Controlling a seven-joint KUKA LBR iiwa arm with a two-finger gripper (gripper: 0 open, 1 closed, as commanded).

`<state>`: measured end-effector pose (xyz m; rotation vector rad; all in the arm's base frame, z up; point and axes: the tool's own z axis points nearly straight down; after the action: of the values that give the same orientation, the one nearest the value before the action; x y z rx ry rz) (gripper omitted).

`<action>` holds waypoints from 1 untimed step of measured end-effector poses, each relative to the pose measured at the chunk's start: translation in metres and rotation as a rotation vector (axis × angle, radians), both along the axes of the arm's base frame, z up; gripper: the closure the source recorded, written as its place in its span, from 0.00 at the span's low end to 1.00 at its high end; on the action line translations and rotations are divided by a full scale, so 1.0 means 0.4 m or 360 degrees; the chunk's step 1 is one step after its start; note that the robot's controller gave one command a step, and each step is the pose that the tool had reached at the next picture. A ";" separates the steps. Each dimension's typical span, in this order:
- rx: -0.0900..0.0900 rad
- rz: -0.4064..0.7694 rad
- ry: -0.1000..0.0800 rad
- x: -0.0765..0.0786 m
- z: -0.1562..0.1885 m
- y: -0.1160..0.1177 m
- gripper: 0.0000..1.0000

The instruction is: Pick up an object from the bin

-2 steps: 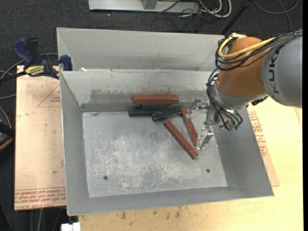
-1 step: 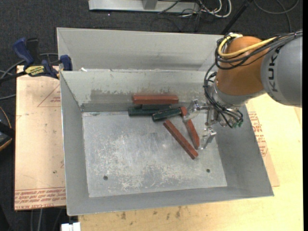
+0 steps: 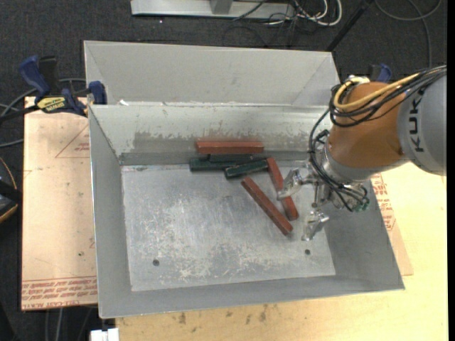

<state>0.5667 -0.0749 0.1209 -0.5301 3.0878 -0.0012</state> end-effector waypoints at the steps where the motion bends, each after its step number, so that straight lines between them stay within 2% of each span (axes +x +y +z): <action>1: 0.0001 -0.0160 0.0016 -0.049 -0.053 -0.028 0.00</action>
Offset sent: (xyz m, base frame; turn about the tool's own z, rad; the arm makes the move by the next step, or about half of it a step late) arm 0.0313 0.0178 -0.0509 0.1541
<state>0.5472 -0.0859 0.0998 -0.3759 3.1205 0.0015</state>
